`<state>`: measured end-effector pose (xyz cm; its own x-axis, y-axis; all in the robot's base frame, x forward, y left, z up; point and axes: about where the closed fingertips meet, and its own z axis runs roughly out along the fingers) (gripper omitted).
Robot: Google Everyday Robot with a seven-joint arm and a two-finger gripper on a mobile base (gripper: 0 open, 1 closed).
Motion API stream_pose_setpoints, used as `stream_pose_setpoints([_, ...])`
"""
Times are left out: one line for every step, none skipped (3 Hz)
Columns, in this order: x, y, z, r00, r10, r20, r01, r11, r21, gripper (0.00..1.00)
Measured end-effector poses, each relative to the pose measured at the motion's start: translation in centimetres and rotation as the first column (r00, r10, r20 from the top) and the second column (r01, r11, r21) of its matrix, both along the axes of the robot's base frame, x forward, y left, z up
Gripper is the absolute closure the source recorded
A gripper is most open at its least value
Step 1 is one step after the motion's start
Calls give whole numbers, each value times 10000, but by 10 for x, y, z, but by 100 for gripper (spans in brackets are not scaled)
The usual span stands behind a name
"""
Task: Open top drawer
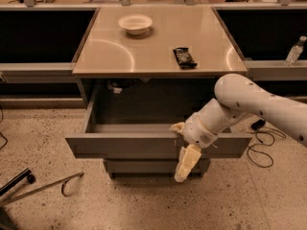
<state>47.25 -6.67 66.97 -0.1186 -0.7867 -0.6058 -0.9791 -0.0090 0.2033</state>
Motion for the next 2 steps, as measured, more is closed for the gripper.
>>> stream_pose_setpoints([-12,1,-5,9998,20,-172,-17,9998,174,0])
stream_pose_setpoints([-15,2,-4,9998,6,-195,-2,9998,212,0])
